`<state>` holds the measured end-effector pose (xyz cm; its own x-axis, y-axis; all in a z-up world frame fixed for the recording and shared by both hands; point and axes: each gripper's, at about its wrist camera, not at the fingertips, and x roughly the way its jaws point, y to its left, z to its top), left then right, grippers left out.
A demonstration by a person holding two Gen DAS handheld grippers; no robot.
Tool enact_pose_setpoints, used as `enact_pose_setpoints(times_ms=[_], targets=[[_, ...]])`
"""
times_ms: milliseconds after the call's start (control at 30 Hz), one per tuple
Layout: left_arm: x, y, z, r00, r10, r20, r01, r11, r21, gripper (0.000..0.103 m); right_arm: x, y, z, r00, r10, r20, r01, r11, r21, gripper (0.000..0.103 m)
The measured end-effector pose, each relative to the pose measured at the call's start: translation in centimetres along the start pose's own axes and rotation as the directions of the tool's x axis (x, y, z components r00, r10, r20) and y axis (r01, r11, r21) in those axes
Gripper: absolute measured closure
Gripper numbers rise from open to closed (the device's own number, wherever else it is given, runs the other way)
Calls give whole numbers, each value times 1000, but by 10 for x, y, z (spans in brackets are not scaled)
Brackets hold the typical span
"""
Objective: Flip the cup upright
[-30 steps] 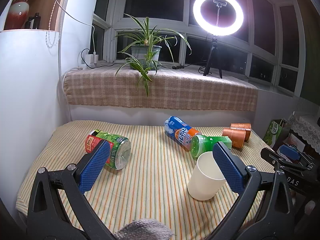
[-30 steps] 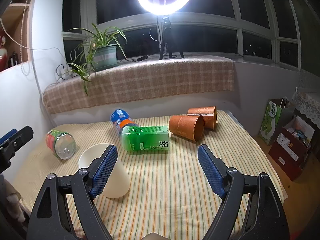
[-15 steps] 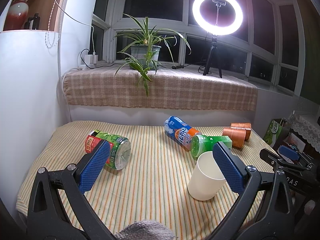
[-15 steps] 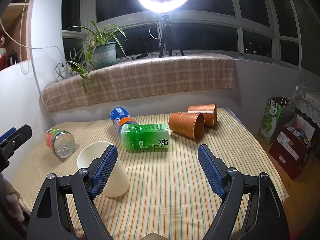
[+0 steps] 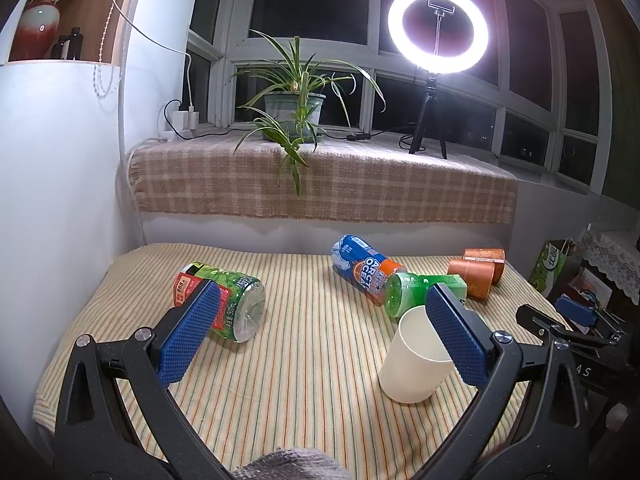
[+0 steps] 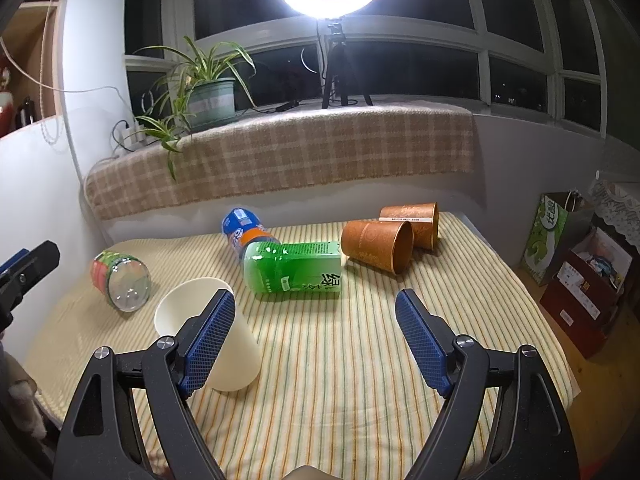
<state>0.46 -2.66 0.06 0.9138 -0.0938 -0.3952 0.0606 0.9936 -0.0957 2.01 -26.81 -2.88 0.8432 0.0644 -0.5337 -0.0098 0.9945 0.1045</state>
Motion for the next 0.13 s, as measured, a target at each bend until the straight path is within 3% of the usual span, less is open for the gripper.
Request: enact_pose_setpoints(times_ms=[133], targets=[[1,2,1,1000,2,0,-2,1000,-2,0,3,0,-1,1000,6,-12,-6,1000,6,20]])
